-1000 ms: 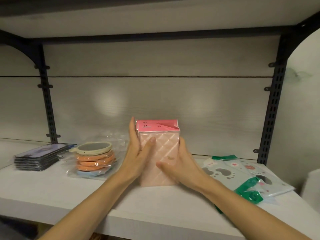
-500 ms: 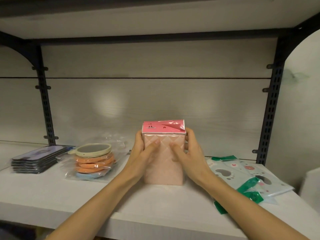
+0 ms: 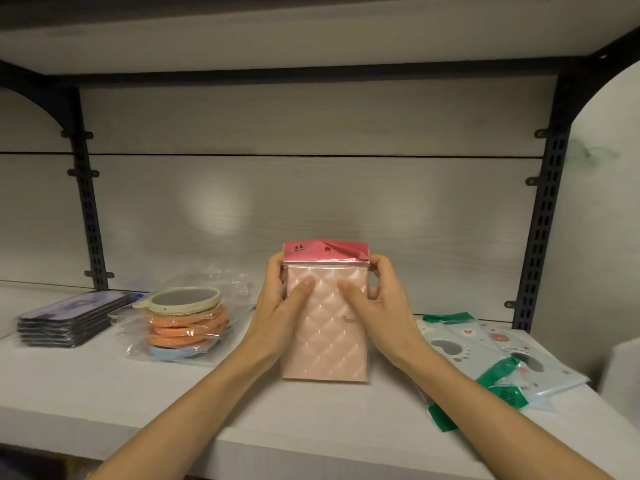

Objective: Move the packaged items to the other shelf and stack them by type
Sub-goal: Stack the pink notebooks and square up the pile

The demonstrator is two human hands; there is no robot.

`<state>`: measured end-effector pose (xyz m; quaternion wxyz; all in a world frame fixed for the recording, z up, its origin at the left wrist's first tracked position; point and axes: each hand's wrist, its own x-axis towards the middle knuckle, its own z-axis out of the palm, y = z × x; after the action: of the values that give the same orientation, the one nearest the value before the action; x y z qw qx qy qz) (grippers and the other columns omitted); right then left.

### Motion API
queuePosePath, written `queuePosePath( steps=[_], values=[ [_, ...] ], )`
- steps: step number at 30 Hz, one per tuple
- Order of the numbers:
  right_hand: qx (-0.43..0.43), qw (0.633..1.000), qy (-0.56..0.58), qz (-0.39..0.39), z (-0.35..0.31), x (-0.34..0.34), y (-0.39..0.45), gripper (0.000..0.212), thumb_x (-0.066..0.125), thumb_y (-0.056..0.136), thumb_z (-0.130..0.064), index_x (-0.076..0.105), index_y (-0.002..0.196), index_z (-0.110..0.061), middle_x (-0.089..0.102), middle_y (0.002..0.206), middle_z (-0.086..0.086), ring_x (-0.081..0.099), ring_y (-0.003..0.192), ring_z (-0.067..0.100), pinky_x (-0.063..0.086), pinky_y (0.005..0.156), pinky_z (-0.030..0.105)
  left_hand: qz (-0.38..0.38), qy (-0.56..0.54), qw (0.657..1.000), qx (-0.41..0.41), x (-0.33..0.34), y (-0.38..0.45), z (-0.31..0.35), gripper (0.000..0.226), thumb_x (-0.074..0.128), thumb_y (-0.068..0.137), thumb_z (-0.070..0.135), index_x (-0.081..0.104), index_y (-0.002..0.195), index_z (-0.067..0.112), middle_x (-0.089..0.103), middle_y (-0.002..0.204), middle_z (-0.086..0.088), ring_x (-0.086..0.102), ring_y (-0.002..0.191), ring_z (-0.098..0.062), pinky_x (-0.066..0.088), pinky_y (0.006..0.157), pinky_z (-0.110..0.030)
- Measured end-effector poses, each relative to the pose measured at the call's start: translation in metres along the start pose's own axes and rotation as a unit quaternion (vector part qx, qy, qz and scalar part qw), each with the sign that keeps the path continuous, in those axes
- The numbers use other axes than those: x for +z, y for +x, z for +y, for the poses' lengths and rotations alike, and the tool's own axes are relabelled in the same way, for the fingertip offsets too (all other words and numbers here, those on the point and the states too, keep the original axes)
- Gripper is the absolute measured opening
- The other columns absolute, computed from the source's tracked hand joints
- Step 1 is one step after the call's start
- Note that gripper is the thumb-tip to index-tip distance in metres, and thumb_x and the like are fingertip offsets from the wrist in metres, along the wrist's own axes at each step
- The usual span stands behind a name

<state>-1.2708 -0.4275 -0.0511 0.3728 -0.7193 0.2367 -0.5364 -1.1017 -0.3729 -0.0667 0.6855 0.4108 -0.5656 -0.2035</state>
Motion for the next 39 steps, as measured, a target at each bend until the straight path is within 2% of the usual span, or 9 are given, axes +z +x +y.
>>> queuePosePath(
  steps=[7,11,16,20,25,30,33,36,39],
  values=[
    [0.063,0.997,-0.046,0.0,0.014,0.003,0.008,0.034,0.07,0.093,-0.024,0.053,0.123,-0.021,0.067,0.111,-0.012,0.066,0.098,0.002,0.055,0.079,0.02,0.011,-0.016,0.995,-0.099,0.0,0.009,-0.011,0.026,0.061,0.098,0.008,0.057,0.12,0.021,0.071,0.115,-0.007,0.072,0.104,-0.028,0.059,0.087,-0.045],
    [0.085,0.987,-0.137,-0.007,0.025,0.002,0.011,0.035,0.069,0.091,-0.035,0.055,0.121,-0.024,0.067,0.111,-0.011,0.065,0.101,0.009,0.056,0.089,0.037,0.024,0.01,0.99,-0.139,0.0,0.012,-0.02,0.023,0.063,0.097,0.008,0.057,0.118,0.017,0.073,0.109,-0.007,0.074,0.088,-0.017,0.058,0.071,-0.029],
    [0.132,0.944,-0.297,-0.054,0.041,-0.001,0.013,0.033,0.065,0.087,-0.055,0.063,0.101,-0.025,0.071,0.098,-0.004,0.066,0.093,0.02,0.055,0.081,0.039,0.002,0.177,0.962,-0.207,-0.01,0.015,-0.038,0.037,0.074,0.078,0.042,0.066,0.107,0.02,0.075,0.101,-0.003,0.073,0.091,-0.023,0.058,0.088,-0.049],
    [0.172,0.89,-0.411,-0.095,0.049,-0.002,0.013,0.054,0.059,0.081,-0.071,0.058,0.066,-0.019,0.069,0.08,0.005,0.064,0.082,0.028,0.044,0.06,0.034,-0.074,0.305,0.916,-0.249,-0.018,0.013,-0.045,0.051,0.062,0.066,0.066,0.072,0.096,0.026,0.076,0.091,0.007,0.073,0.088,-0.019,0.058,0.088,-0.043],
    [0.143,0.859,-0.484,-0.086,0.043,0.0,0.01,0.054,0.055,0.082,-0.072,0.062,0.076,-0.019,0.069,0.087,0.009,0.062,0.091,0.032,0.043,0.065,0.034,-0.075,0.346,0.905,-0.237,-0.015,0.009,-0.041,0.035,0.063,0.087,0.057,0.069,0.103,0.027,0.074,0.099,0.008,0.07,0.095,-0.017,0.055,0.09,-0.038],
    [0.1,0.875,-0.469,-0.057,0.021,-0.001,-0.002,0.06,0.049,0.092,-0.065,0.062,0.124,-0.016,0.07,0.115,0.01,0.06,0.113,0.034,0.05,0.086,0.038,-0.039,0.304,0.921,-0.24,-0.015,-0.003,-0.015,0.067,0.057,0.092,0.062,0.051,0.143,0.018,0.055,0.14,0.0,0.054,0.124,-0.019,0.04,0.103,-0.031],
    [0.101,0.884,-0.447,-0.094,0.002,-0.009,-0.01,0.053,0.05,0.092,-0.064,0.062,0.125,-0.025,0.07,0.119,0.005,0.063,0.109,0.028,0.05,0.087,0.036,-0.174,0.344,0.888,-0.251,-0.025,-0.017,0.017,0.07,0.071,0.083,0.06,0.052,0.143,0.028,0.054,0.135,0.006,0.054,0.119,-0.013,0.041,0.097,-0.026],
    [0.136,0.867,-0.451,-0.164,-0.018,-0.013,-0.028,0.061,0.056,0.082,-0.072,0.063,0.126,-0.03,0.069,0.119,-0.002,0.062,0.106,0.021,0.052,0.091,0.037,-0.32,0.405,0.813,-0.269,-0.036,-0.026,0.047,0.088,0.082,0.074,0.055,0.043,0.149,0.034,0.046,0.142,0.008,0.05,0.127,-0.014,0.04,0.111,-0.031],
    [0.173,0.833,-0.453,-0.266,-0.04,-0.016,-0.041,0.08,0.069,0.073,-0.072,0.053,0.139,-0.029,0.062,0.124,-0.006,0.056,0.108,0.017,0.048,0.091,0.033,-0.335,0.448,0.793,-0.241,-0.038,-0.026,0.052,0.094,0.089,0.071,0.042,0.041,0.151,0.03,0.048,0.147,0.003,0.05,0.129,-0.018,0.04,0.114,-0.037]
  ],
)
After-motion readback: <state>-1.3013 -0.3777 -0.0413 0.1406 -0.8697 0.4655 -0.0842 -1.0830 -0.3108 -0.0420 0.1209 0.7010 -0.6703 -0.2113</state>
